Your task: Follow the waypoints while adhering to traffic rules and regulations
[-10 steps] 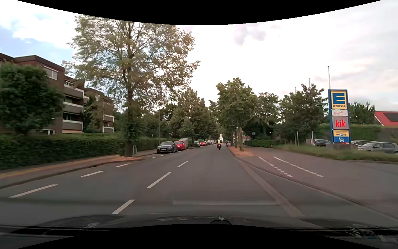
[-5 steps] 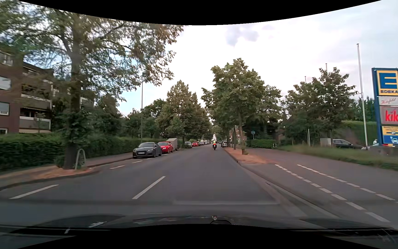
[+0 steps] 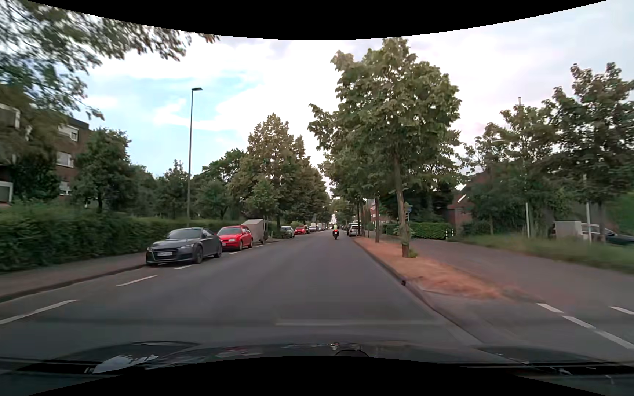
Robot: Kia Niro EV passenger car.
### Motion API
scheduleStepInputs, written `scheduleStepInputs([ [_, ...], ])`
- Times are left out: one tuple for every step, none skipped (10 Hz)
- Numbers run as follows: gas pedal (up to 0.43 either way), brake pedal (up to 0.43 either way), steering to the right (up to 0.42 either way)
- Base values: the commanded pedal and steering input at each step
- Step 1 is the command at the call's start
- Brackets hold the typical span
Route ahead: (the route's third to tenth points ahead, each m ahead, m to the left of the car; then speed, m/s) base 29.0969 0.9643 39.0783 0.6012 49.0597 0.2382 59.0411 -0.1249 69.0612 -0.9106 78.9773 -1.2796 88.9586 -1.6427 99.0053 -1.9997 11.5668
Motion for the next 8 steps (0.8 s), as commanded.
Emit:
scheduleStepInputs([
  [0.15,0.0,0.013],
  [0.138,0.0,0.01],
  [0.138,0.0,0.005],
  [0.138,0.0,0.004],
  [0.138,0.0,0.004],
  [0.138,0.0,0.004],
  [0.138,0.0,0.004],
  [0.138,0.0,0.004],
])
